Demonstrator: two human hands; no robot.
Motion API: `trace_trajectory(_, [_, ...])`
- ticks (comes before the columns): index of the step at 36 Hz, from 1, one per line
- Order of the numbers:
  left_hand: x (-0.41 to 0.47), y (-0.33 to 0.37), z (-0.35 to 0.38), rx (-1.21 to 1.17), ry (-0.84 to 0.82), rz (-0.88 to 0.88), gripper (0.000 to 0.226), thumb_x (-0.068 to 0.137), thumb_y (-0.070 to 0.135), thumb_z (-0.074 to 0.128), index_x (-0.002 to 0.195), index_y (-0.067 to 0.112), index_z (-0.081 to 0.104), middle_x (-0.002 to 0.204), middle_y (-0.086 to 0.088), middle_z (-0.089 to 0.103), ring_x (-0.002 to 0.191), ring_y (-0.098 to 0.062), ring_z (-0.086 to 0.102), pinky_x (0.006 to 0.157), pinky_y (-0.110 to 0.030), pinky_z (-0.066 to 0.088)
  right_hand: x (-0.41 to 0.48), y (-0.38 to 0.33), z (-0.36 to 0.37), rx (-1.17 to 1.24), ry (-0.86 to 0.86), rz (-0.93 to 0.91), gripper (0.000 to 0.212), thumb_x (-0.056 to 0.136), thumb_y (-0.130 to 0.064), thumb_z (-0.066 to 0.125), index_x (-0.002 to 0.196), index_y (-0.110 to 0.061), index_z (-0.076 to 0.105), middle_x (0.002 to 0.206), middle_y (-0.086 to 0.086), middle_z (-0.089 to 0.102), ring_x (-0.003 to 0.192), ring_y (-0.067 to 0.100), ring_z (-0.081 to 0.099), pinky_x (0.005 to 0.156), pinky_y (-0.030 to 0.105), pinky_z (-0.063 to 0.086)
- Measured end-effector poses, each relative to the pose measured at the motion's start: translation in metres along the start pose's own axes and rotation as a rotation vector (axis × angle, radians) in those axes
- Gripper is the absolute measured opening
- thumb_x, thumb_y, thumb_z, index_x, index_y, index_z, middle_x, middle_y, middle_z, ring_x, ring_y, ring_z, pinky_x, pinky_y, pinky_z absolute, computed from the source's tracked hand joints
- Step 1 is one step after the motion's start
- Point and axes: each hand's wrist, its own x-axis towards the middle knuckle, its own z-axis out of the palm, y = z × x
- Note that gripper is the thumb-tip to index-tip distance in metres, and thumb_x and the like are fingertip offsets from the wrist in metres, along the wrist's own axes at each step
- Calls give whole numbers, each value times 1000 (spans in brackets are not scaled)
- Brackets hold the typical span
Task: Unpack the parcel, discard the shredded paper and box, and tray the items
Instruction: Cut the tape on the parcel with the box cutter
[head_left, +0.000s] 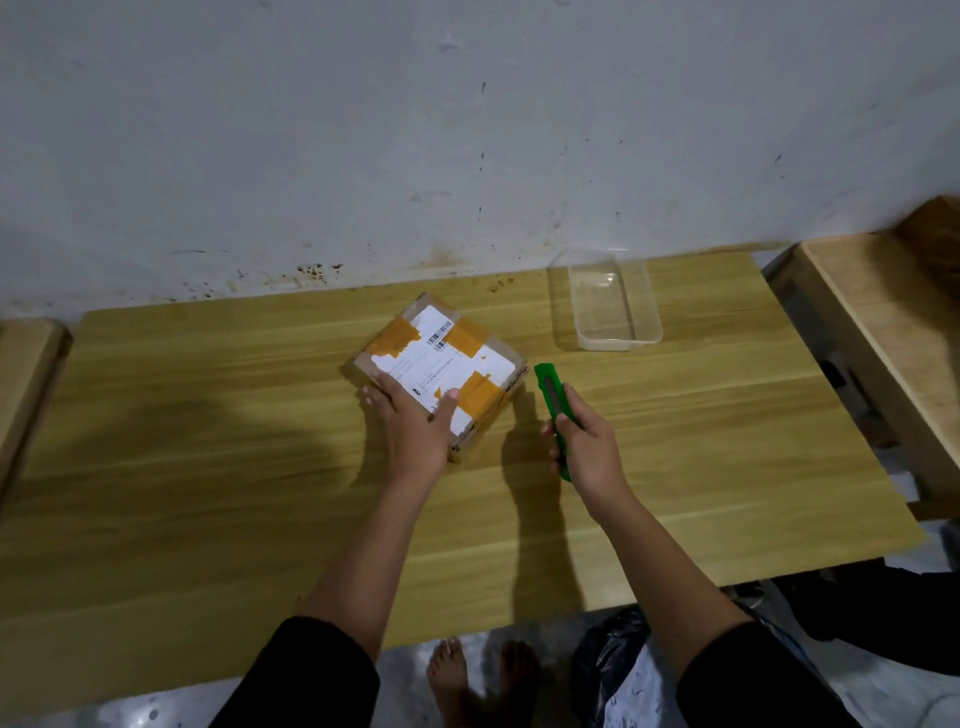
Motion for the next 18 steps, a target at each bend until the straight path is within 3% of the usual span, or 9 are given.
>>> trace_trajectory(6, [43, -19, -29, 178, -83, 116, 88, 88, 52, 49, 149, 18, -4, 158, -7, -1, 146, -24, -1, 115, -52, 16, 5, 2, -1, -10, -133, 29, 53, 98, 1, 31, 147, -19, 24, 81, 4, 54, 59, 14, 40, 45, 19, 41])
trace_trajectory(11, [60, -16, -37, 151, -14, 109, 68, 94, 40, 45, 149, 21, 9, 156, -10, 16, 144, -28, 14, 112, -52, 25, 9, -2, -4, -11, -194, 29, 55, 98, 0, 31, 147, -23, 20, 90, 5, 53, 61, 15, 42, 49, 21, 44])
trace_trajectory(14, [64, -9, -34, 128, -1, 69, 58, 100, 32, 35, 150, 16, 10, 158, -10, 6, 144, -27, 13, 114, -44, 24, 12, -3, -4, -9, -226, 45, 58, 98, 2, 31, 147, -25, 19, 94, 4, 52, 62, 15, 42, 53, 24, 44])
trace_trajectory(18, [74, -2, -32, 171, 15, 88, 53, 102, 24, 27, 150, 12, 6, 158, -7, -9, 145, -21, -5, 115, -34, 10, 17, 0, 0, 32, -260, 90, 66, 94, 8, 32, 148, -27, 17, 99, 4, 52, 66, 16, 43, 59, 28, 42])
